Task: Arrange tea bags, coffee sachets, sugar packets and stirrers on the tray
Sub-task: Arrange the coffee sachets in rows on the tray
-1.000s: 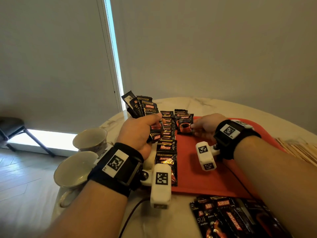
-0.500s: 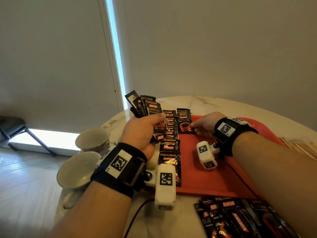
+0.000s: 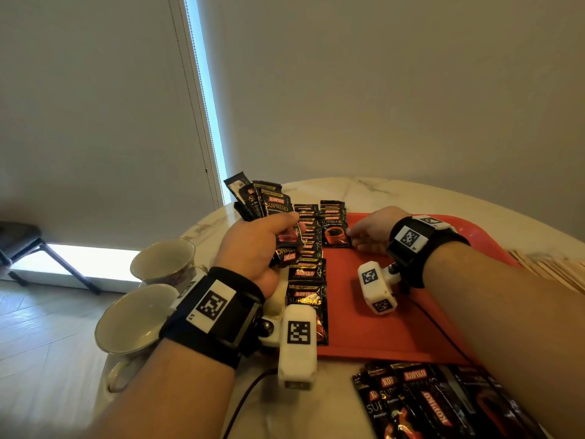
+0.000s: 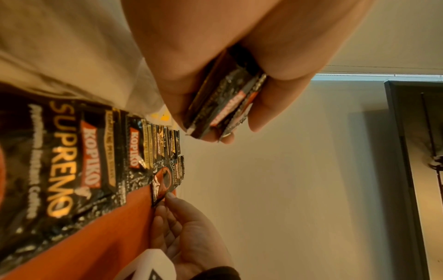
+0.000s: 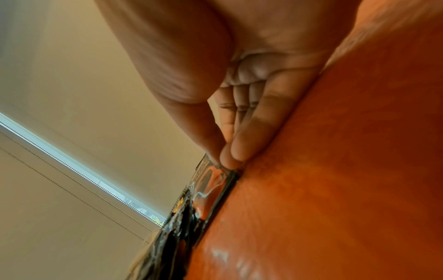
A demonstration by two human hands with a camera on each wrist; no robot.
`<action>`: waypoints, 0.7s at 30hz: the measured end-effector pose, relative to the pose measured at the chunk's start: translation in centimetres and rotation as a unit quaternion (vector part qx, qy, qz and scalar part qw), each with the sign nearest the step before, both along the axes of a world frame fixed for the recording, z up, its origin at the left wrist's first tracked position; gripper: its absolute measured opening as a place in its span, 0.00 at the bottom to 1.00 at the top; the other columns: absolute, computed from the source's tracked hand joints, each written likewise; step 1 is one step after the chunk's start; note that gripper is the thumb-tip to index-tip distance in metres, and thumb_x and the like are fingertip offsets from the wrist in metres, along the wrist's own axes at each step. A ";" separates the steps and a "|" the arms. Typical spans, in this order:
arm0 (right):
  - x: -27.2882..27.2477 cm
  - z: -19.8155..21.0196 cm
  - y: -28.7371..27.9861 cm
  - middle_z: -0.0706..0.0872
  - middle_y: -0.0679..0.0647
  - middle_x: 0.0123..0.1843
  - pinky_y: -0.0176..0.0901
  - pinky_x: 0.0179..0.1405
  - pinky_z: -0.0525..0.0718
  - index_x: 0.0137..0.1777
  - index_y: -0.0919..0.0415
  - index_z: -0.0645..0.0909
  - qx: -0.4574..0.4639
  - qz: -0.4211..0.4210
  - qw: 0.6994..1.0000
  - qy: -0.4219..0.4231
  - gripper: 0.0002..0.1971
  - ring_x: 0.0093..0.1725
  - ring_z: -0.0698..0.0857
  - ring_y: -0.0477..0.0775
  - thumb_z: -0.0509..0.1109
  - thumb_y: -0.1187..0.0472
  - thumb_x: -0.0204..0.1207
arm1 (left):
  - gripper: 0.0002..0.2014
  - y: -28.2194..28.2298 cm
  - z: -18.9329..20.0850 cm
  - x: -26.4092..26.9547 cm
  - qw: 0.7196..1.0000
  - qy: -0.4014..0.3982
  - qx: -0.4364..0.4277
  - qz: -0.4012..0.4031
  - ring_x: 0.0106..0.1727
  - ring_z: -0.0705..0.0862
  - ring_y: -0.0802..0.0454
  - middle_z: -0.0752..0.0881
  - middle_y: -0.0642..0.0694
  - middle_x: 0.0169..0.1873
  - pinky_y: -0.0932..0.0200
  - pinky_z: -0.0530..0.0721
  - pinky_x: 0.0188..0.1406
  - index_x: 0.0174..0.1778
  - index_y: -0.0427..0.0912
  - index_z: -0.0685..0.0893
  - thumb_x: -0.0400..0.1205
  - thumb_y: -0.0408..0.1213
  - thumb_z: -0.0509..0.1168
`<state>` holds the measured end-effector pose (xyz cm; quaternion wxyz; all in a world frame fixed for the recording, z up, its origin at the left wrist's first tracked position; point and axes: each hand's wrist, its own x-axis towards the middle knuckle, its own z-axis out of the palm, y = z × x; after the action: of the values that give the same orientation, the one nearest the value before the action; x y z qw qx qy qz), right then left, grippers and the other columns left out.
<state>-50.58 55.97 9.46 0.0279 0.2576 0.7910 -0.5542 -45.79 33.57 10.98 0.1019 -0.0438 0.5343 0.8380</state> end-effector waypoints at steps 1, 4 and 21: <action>0.1 0.0 0.0 0.89 0.61 0.35 0.41 0.30 0.88 0.42 0.70 0.86 0.000 -0.001 1.000 -0.002 0.05 0.31 0.88 0.53 0.79 0.69 0.76 | 0.13 0.0 0.0 0.0 1.000 -0.002 0.000 -0.002 0.42 0.95 0.41 0.94 0.37 0.44 0.44 0.92 0.42 0.63 0.33 0.87 0.82 0.28 0.74; 0.4 0.3 -0.1 0.88 0.61 0.36 0.41 0.25 0.85 0.47 0.70 0.86 -0.015 -0.010 1.000 0.008 0.05 0.31 0.87 0.53 0.78 0.68 0.77 | 0.13 0.0 0.0 0.1 1.000 -0.008 -0.004 -0.007 0.44 0.95 0.41 0.95 0.37 0.45 0.42 0.92 0.45 0.63 0.33 0.87 0.82 0.29 0.74; 7.8 4.6 -4.6 0.84 0.53 0.33 0.39 0.29 0.80 0.48 0.60 0.83 -0.235 0.176 0.939 0.177 0.05 0.28 0.78 0.47 0.77 0.67 0.76 | 0.26 0.9 0.5 2.0 0.995 0.019 0.000 -0.096 0.56 0.92 0.31 0.92 0.32 0.55 0.29 0.86 0.67 0.63 0.34 0.89 0.67 0.29 0.79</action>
<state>-42.80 51.39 14.03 0.0441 -0.0019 0.6629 -0.7474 -43.81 34.50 11.46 0.1719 0.0233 0.5380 0.8249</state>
